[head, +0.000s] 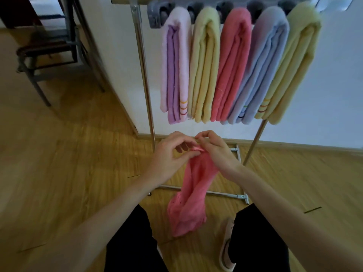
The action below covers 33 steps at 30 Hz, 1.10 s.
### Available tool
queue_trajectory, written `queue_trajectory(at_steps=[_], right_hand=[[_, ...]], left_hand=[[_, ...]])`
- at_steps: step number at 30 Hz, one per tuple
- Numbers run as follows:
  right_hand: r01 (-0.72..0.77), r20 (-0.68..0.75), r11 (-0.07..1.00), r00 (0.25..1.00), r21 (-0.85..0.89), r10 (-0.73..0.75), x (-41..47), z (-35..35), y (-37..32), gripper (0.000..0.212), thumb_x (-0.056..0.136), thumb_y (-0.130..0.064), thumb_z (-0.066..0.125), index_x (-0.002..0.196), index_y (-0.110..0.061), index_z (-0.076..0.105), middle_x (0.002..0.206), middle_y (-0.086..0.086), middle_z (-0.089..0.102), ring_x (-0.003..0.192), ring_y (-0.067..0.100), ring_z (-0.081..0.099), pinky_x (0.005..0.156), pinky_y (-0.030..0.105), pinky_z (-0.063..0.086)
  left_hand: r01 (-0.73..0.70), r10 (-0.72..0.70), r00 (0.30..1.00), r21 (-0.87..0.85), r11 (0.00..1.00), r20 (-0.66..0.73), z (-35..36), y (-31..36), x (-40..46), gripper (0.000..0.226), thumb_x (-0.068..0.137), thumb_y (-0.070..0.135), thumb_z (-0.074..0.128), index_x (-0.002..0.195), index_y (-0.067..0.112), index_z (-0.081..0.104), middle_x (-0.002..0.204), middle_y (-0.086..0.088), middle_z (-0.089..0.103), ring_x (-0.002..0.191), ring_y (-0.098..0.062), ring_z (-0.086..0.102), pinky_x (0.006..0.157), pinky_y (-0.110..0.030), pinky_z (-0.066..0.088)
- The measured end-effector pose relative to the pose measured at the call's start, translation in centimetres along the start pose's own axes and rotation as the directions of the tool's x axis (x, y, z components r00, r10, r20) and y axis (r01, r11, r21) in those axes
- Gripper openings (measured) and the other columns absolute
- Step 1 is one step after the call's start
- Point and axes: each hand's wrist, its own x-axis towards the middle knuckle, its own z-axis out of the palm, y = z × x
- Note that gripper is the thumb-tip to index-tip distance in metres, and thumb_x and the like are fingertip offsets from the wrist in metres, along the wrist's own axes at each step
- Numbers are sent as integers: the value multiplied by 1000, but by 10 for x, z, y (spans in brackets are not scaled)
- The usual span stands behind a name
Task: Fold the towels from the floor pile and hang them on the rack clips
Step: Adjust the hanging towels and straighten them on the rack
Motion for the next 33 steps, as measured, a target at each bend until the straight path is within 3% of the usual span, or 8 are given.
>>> queue_trajectory(at_steps=[5, 7, 10, 13, 15, 18, 22, 33], right_hand=[[3, -4, 993, 1000, -118, -3, -7, 3, 4, 50, 99, -44, 34, 109, -2, 60, 108, 18, 62, 104, 23, 58, 90, 24, 44], [55, 44, 990, 998, -126, -50, -12, 6, 1, 60, 93, -55, 33, 103, -2, 61, 95, 16, 63, 90, 21, 61, 87, 31, 46], [159, 40, 982, 987, -101, -155, -16, 10, -7, 36, 94, -43, 43, 77, -13, 53, 64, -6, 45, 59, 7, 41, 57, 23, 36], [234, 81, 962, 971, -142, -225, -18, 9, -12, 25, 93, -27, 56, 71, -16, 52, 55, -8, 43, 51, 13, 36, 47, 23, 27], [231, 99, 960, 971, -161, -217, -38, -1, -17, 25, 91, -21, 60, 68, -13, 55, 55, -12, 49, 51, 7, 43, 48, 20, 33], [240, 113, 942, 969, -236, -219, -41, -18, -2, 26, 91, -23, 62, 81, 0, 66, 65, -2, 55, 60, 9, 50, 56, 28, 41], [176, 55, 929, 984, -325, -167, -51, -46, 31, 55, 86, -44, 62, 73, 9, 56, 59, 4, 42, 54, 13, 38, 51, 25, 30], [34, 1, 907, 999, -419, -37, -53, -95, 73, 40, 87, -21, 65, 73, 15, 58, 57, 11, 39, 49, 10, 35, 47, 14, 29]], left_hand=[[43, -44, 997, -17, 999, -65, -6, 12, -1, 3, 89, 15, 64, 89, 13, 64, 82, 7, 62, 80, -9, 58, 73, -17, 44], [38, -40, 995, -17, 999, -93, -7, 19, -1, 6, 91, 17, 60, 90, 11, 63, 82, 6, 61, 80, -9, 58, 72, -17, 46], [41, -46, 987, -36, 999, -152, -9, 28, 1, 7, 94, 14, 56, 93, 9, 61, 83, 2, 61, 79, -11, 59, 69, -18, 47], [73, -89, 959, -70, 995, -271, -16, 33, 10, 6, 96, 16, 53, 96, 14, 58, 85, 6, 59, 81, -12, 60, 68, -17, 47], [74, -98, 939, -86, 994, -329, -22, 48, 9, 7, 97, 18, 52, 97, 14, 58, 87, 9, 57, 84, -11, 60, 72, -19, 48], [59, -81, 899, -62, 996, -431, -35, 45, 23, 9, 98, 20, 51, 96, 13, 57, 84, 12, 54, 78, 2, 55, 72, -12, 45], [100, -126, 839, -77, 992, -530, -53, 36, 35, 9, 98, 20, 51, 95, 14, 56, 85, 10, 54, 78, 2, 53, 70, -12, 44], [202, -216, 767, -93, 975, -604, -69, 11, 26, 9, 97, 19, 51, 96, 11, 56, 85, 9, 53, 81, -4, 53, 73, -12, 45]])
